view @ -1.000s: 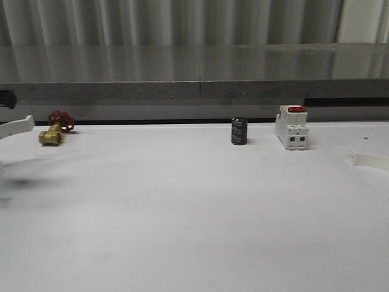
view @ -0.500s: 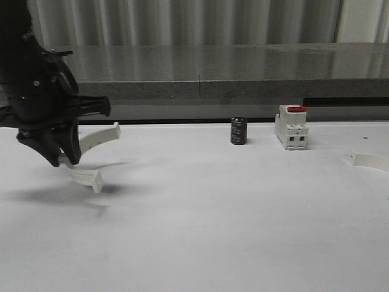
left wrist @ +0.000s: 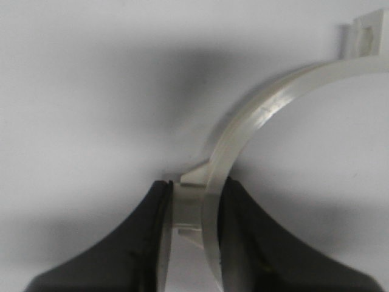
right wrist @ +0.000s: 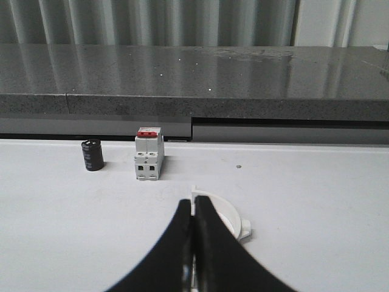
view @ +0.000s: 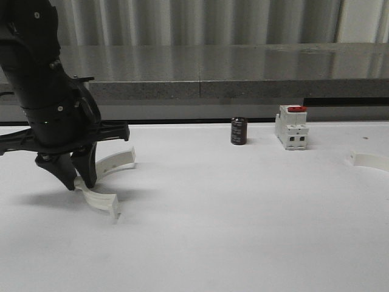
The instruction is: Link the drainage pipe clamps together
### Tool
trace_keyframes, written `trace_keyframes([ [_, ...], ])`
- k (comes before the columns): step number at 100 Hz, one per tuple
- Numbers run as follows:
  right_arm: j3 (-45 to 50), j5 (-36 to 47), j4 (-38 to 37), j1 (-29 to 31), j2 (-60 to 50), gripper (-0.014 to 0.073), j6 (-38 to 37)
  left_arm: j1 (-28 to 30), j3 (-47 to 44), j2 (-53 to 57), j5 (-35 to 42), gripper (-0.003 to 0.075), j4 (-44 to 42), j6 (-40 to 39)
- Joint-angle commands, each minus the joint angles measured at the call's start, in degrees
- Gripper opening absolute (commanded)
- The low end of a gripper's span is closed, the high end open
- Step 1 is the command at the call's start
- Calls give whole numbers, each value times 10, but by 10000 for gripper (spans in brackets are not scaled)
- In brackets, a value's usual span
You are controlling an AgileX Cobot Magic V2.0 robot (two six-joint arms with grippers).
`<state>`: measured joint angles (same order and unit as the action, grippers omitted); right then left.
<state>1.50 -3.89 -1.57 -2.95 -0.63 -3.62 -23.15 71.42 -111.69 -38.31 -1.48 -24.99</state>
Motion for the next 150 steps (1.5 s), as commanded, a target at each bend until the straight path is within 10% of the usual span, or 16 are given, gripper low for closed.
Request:
trace_keyframes([
  [1,-9,45,-1,2,-11,-67,5,-5,16,28,8,195,11,-6],
  [23,-9,45,-1,2,-11,-67,5,-5,16,38,18,448,11,-6],
  [44,-9,45,-1,2,-11,-67,5,-5,16,104,24,363,-4,17],
  [65,-9,45,-1,2,-11,-67,5,10,13,184,2,-19,-29,54],
  [150,-9,50,-1,2,-11,-67,5,156,-275,612,44,-20,-16,153],
])
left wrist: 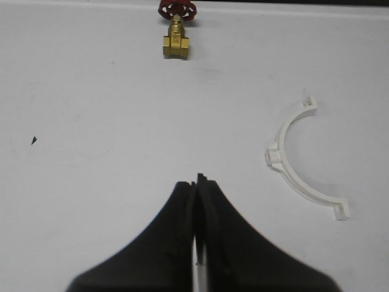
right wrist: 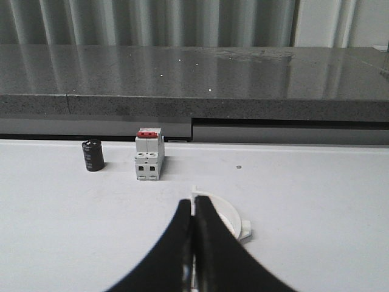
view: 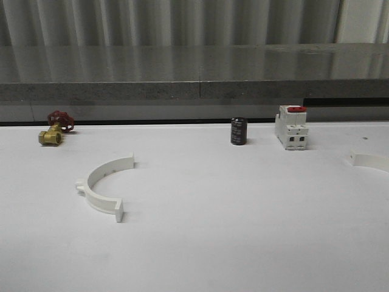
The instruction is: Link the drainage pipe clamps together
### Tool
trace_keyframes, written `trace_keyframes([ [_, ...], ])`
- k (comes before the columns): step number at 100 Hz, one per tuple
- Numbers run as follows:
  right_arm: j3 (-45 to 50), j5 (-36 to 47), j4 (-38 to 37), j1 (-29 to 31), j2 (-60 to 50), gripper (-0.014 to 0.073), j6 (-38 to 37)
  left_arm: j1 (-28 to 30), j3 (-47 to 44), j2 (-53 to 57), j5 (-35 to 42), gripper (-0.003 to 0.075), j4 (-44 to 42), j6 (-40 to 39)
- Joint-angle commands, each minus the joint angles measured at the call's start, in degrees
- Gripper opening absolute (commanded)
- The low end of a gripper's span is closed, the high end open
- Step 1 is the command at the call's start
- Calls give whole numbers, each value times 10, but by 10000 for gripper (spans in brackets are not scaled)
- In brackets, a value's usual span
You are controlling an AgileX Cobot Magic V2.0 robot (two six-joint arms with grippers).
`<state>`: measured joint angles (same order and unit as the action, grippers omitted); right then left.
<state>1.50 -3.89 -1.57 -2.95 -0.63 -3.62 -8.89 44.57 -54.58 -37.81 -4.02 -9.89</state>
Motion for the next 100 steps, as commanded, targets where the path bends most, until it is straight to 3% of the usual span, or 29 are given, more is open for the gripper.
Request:
trace_keyframes([
  [1,-9,50,-1,2,-11,-67,5,17,-11,44,39,-20,11,2],
  [63,-33,31,-1,2,-11,-67,3,30,-162,311,70,-21,40,3],
  [100,-208,-235,-1,2,79,-67,3,30,-200,443,43,-21,35,3],
])
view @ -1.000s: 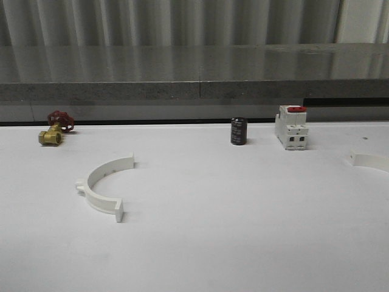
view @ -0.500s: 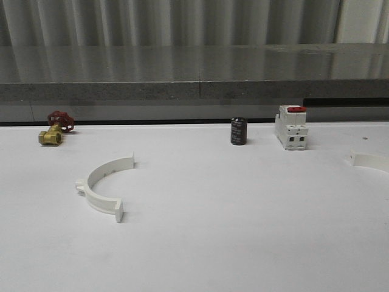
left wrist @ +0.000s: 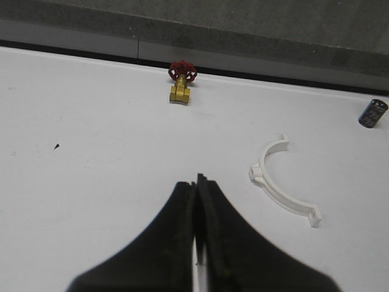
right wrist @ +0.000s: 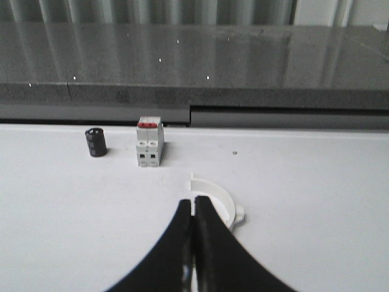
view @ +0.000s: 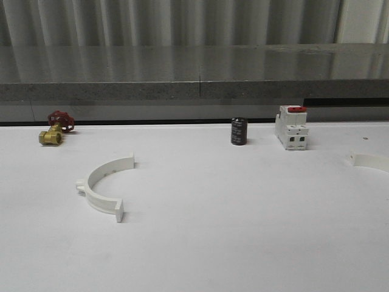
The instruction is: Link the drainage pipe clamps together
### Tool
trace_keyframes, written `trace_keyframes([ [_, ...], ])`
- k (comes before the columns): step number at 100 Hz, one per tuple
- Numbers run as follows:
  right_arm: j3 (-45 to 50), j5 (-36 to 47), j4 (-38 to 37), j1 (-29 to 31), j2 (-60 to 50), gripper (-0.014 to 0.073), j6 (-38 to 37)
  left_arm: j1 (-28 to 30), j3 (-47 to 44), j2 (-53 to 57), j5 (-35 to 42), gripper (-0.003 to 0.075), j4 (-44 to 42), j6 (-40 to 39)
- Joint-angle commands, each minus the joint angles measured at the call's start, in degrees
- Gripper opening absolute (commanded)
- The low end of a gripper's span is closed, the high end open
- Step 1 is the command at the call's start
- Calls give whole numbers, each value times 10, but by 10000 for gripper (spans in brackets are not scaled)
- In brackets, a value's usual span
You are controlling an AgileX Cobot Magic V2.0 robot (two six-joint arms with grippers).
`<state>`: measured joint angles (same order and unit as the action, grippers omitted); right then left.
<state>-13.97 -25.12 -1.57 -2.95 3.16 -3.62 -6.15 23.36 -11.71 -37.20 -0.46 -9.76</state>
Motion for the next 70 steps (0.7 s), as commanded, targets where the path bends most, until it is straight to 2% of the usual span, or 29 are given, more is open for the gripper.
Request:
trace_keyframes([
  [1,-61,-32,-2,2,45,-67,3,2,12,16,37,-21,0,2],
  [26,-179,-150,-12,2,195,-62,7,2,11,35,37,-21,-17,2],
  [33,-206,-169,-12,2,243,-30,7,2,11,35,37,-21,-17,2],
  [42,-235,-182,-12,2,303,75,7,2,11,35,37,-21,-17,2],
  [59,-273,-170,-18,2,398,415,7,2,11,35,37,-21,-17,2],
  [64,-277,-157,-29,2,420,468,7,2,11,35,37,-21,-17,2],
  [70,-279,-141,-30,2,446,476,7,2,11,35,37,-21,-17,2],
])
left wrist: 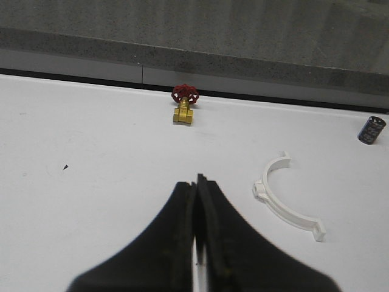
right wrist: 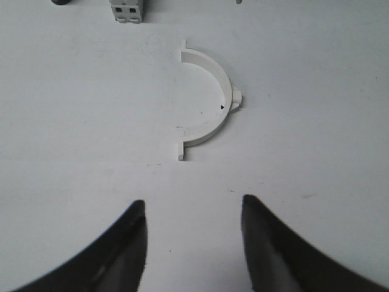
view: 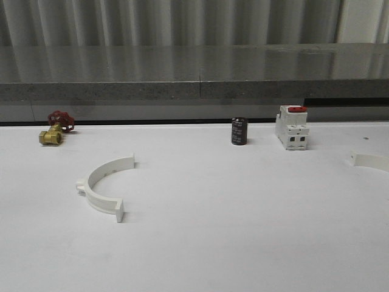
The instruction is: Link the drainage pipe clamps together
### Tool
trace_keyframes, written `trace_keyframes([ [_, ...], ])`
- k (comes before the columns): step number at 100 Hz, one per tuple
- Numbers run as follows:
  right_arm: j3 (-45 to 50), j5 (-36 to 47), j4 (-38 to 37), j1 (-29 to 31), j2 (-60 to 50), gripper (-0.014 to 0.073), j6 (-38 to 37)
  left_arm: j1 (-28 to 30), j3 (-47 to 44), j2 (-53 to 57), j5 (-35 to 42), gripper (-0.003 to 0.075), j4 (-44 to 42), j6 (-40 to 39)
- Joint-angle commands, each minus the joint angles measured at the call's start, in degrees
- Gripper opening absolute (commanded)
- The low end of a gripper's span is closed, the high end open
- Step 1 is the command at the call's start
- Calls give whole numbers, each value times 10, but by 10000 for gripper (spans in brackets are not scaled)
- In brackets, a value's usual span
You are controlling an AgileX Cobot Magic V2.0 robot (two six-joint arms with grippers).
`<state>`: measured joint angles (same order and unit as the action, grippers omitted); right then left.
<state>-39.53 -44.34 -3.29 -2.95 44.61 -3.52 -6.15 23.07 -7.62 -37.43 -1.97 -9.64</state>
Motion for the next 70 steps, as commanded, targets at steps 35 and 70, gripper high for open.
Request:
trace_keyframes([
  [35,-83,27,-13,10,209,362,-24,2,14,-6,39,-21,-2,1],
  [70,-209,-14,-2,96,390,367,-29,2,14,-6,39,-21,-2,1],
])
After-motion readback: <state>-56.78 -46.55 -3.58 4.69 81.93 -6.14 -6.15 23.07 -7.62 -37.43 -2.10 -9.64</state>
